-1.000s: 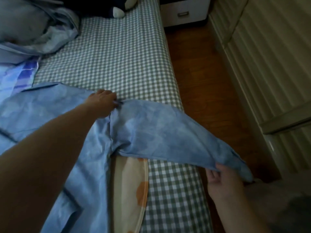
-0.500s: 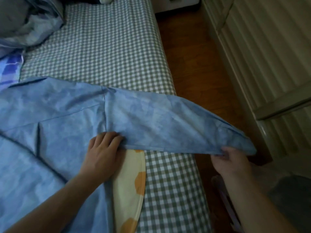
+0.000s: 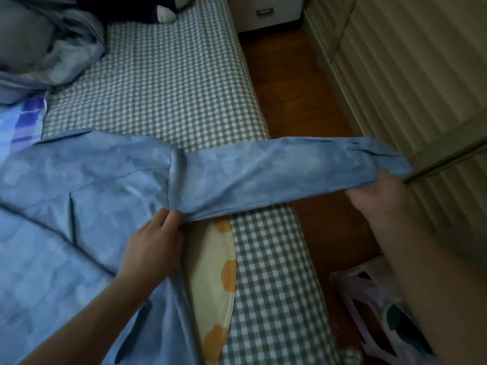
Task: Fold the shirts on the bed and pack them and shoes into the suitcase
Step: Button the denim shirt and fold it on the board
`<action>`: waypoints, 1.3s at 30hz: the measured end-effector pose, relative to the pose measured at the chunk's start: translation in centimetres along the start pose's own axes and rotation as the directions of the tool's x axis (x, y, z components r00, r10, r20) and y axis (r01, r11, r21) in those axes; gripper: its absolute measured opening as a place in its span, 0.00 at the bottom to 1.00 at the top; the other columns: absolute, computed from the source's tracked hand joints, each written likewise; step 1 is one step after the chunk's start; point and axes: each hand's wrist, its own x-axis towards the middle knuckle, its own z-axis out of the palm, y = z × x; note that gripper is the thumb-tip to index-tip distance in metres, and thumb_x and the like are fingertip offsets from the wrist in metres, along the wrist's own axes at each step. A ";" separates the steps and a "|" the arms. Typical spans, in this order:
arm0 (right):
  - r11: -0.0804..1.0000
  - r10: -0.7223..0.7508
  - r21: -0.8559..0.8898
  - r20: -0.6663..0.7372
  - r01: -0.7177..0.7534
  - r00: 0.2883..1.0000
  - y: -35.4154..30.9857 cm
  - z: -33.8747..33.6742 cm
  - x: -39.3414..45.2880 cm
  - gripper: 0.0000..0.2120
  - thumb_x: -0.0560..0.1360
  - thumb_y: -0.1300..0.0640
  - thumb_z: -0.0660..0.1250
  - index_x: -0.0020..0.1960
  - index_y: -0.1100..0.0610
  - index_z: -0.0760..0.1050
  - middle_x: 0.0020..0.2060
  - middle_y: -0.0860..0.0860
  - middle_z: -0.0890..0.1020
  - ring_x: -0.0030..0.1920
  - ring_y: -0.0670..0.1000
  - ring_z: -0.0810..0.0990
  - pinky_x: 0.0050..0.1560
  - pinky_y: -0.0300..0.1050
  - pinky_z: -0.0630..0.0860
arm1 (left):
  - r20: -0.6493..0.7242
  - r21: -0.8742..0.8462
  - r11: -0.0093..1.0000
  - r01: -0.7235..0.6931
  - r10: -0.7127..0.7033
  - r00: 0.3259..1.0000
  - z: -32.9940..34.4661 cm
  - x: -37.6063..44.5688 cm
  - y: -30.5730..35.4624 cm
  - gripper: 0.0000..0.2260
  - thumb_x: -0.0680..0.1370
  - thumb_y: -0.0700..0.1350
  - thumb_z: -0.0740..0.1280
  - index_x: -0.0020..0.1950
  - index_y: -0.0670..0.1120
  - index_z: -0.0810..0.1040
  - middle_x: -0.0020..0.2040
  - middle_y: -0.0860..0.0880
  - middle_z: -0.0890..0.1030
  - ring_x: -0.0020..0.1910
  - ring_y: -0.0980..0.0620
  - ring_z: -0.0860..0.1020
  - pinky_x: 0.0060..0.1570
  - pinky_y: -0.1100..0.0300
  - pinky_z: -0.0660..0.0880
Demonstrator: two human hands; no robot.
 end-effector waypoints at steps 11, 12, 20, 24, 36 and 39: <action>0.945 0.169 -0.189 -0.421 -0.268 0.891 5.9 -4.5 0.9 0.12 0.86 0.58 0.54 0.64 0.56 0.74 0.66 0.55 0.78 0.70 0.56 0.74 0.72 0.59 0.65 | 0.255 -0.297 0.861 0.412 -0.345 0.904 4.7 0.1 4.5 0.08 0.79 0.43 0.63 0.58 0.49 0.74 0.58 0.46 0.79 0.56 0.41 0.79 0.53 0.50 0.74; 0.937 0.199 -0.169 -0.458 -0.305 0.867 6.0 -4.4 1.2 0.15 0.86 0.61 0.52 0.67 0.58 0.72 0.68 0.56 0.77 0.71 0.56 0.73 0.73 0.57 0.64 | 0.249 -0.246 0.883 0.401 -0.342 0.906 4.3 0.2 4.5 0.06 0.78 0.44 0.63 0.55 0.49 0.74 0.57 0.46 0.79 0.56 0.40 0.79 0.51 0.49 0.73; 0.954 0.201 -0.088 -0.519 -0.286 0.831 4.7 -5.4 0.7 0.20 0.85 0.60 0.48 0.72 0.62 0.70 0.68 0.63 0.76 0.61 0.61 0.78 0.67 0.58 0.71 | 0.307 -0.160 0.982 0.099 -0.046 0.951 6.1 -2.3 3.7 0.26 0.85 0.56 0.47 0.82 0.52 0.57 0.83 0.50 0.51 0.82 0.49 0.44 0.79 0.56 0.46; 0.971 0.143 -0.097 -0.495 -0.218 0.857 3.7 -3.4 0.1 0.17 0.84 0.62 0.56 0.71 0.58 0.71 0.57 0.58 0.82 0.46 0.57 0.82 0.50 0.55 0.79 | 0.466 -0.196 0.967 0.163 -0.054 0.883 7.2 -1.6 3.7 0.27 0.84 0.61 0.48 0.80 0.59 0.41 0.78 0.57 0.32 0.76 0.53 0.28 0.76 0.57 0.34; 0.640 -0.219 -0.678 0.288 0.361 0.932 3.6 20.6 -17.7 0.44 0.67 0.26 0.68 0.69 0.59 0.70 0.68 0.64 0.75 0.67 0.63 0.76 0.69 0.65 0.71 | 0.578 -0.809 -0.101 0.579 -0.313 0.754 -12.6 -7.7 -3.3 0.14 0.81 0.44 0.69 0.66 0.46 0.79 0.56 0.47 0.85 0.53 0.49 0.83 0.58 0.54 0.76; 0.726 -0.216 -0.435 0.590 0.532 0.778 12.8 27.4 -28.4 0.12 0.83 0.52 0.62 0.60 0.55 0.78 0.56 0.53 0.84 0.59 0.56 0.83 0.63 0.53 0.79 | 0.561 -0.789 -0.530 0.310 -0.417 0.715 -19.5 -13.7 -12.3 0.12 0.82 0.48 0.63 0.61 0.44 0.79 0.58 0.42 0.84 0.59 0.40 0.83 0.63 0.43 0.76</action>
